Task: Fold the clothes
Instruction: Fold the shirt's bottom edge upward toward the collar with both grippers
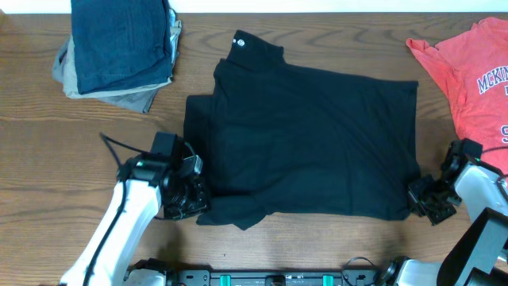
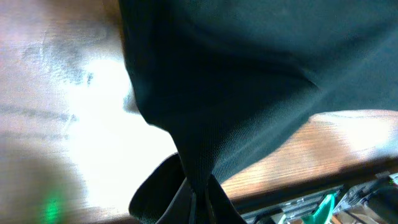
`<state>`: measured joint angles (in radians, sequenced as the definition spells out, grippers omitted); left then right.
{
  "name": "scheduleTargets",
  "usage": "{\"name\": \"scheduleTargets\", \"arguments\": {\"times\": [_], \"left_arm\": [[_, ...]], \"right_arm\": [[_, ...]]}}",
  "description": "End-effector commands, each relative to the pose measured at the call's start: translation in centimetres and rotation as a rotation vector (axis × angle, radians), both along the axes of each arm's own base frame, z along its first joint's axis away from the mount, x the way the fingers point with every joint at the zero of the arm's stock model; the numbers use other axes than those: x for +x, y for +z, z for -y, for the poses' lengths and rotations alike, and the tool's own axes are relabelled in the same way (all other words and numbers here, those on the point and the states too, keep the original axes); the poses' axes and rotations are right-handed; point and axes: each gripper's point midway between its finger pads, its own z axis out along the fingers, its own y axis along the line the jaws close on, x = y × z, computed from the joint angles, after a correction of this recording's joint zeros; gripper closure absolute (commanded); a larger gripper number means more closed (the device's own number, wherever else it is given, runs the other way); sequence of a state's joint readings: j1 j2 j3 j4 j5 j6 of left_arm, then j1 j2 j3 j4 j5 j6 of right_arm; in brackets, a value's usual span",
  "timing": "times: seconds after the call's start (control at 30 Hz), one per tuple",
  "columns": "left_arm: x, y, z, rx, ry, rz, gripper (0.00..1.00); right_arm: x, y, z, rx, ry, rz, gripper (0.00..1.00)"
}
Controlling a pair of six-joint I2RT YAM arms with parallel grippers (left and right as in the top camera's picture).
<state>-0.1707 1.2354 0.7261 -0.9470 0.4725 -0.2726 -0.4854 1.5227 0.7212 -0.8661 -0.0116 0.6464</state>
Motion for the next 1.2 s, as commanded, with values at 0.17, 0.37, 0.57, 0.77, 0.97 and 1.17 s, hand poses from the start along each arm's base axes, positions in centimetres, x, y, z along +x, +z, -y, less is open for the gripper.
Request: {"name": "scheduleTargets", "arguments": {"times": [0.17, 0.37, 0.57, 0.77, 0.97, 1.17], "left_arm": [[-0.3, 4.6, 0.1, -0.031, 0.015, 0.121, 0.94], [1.1, 5.9, 0.5, -0.057, 0.016, 0.203, 0.94], [5.4, 7.4, 1.2, -0.09, 0.017, 0.4, 0.94], [9.2, 9.4, 1.3, -0.091, 0.027, 0.587, 0.94], [12.3, 9.7, -0.9, 0.04, 0.11, 0.693, 0.94], [15.2, 9.4, -0.6, 0.043, 0.12, 0.746, 0.94]], "right_arm": [[-0.7, 3.8, 2.1, -0.031, 0.014, 0.026, 0.99], [-1.0, 4.6, 1.6, -0.023, 0.033, 0.042, 0.99], [1.6, 4.9, 0.9, 0.03, 0.03, 0.169, 0.99], [3.8, 5.2, 1.3, 0.02, 0.037, 0.263, 0.98], [6.2, 5.6, 2.6, -0.04, 0.041, 0.36, 0.98], [9.3, 6.6, 3.3, -0.089, 0.073, 0.484, 0.98]]}}
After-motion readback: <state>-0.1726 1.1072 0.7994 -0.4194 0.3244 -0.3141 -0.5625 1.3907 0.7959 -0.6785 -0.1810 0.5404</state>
